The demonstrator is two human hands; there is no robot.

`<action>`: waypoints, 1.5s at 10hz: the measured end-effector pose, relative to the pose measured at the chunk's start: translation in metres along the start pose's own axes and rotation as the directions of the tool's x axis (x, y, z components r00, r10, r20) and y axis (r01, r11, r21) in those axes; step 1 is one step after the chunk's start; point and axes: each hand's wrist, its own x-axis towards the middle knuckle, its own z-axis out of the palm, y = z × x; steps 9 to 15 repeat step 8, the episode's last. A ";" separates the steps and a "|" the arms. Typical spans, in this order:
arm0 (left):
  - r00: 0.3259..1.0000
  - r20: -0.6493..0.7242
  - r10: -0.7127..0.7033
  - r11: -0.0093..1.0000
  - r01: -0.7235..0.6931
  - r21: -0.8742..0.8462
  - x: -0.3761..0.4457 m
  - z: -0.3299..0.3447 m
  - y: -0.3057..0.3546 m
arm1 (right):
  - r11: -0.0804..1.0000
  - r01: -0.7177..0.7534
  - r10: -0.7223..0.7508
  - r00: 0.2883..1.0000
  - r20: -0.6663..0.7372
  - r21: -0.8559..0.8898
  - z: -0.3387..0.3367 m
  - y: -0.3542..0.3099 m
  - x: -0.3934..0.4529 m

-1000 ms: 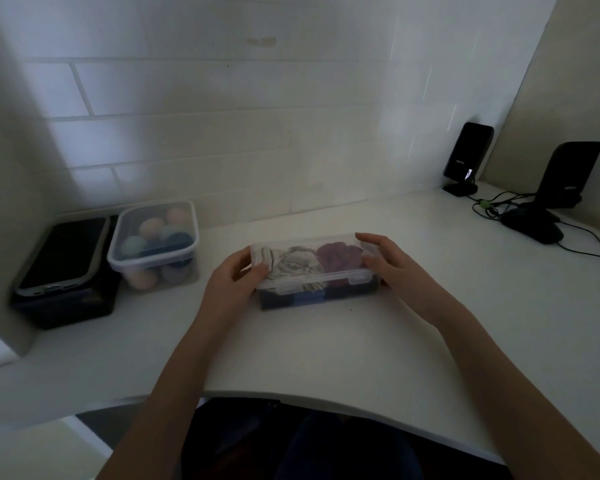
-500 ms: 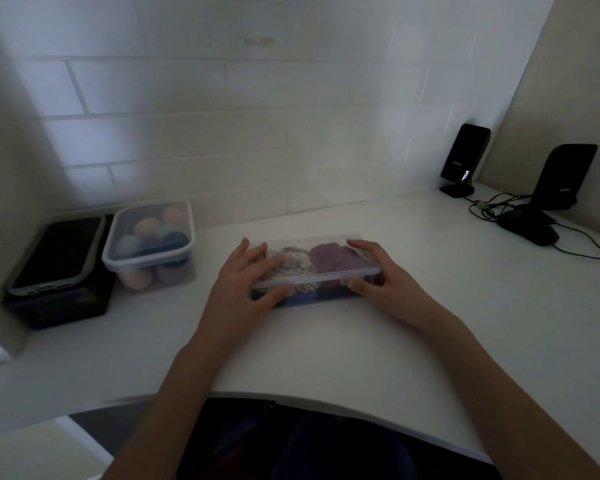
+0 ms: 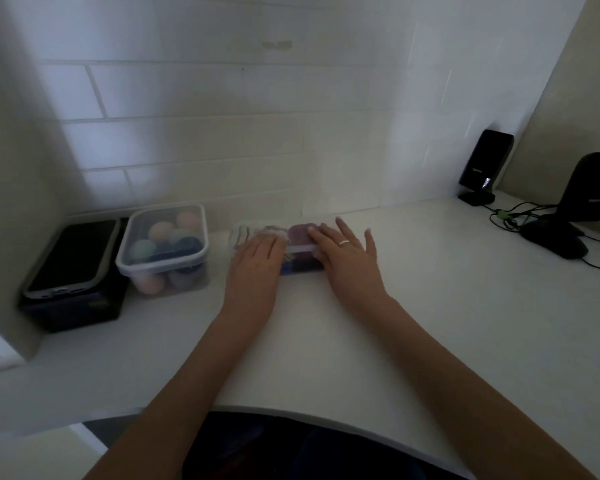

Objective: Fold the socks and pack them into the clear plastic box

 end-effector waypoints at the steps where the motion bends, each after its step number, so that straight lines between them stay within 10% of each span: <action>1: 0.996 0.053 -0.075 0.992 0.069 0.106 0.008 0.019 -0.022 | 1.000 0.009 -0.009 0.999 0.031 -0.006 0.017 -0.011 0.027; 5: 0.982 0.084 -0.167 0.983 0.160 0.085 0.032 0.047 -0.055 | 1.000 0.021 -0.022 1.000 0.021 0.013 0.056 -0.021 0.068; 7: 0.987 0.049 -0.154 0.988 0.154 0.010 0.030 0.037 -0.053 | 0.983 0.028 -0.085 0.945 0.316 0.181 0.021 -0.012 0.083; 8: 0.987 0.067 -0.144 0.922 0.158 -0.354 0.029 0.014 -0.044 | 0.851 -0.025 -0.126 0.960 0.250 0.525 -0.021 -0.008 0.101; 15: 0.987 0.067 -0.144 0.922 0.158 -0.354 0.029 0.014 -0.044 | 0.851 -0.025 -0.126 0.960 0.250 0.525 -0.021 -0.008 0.101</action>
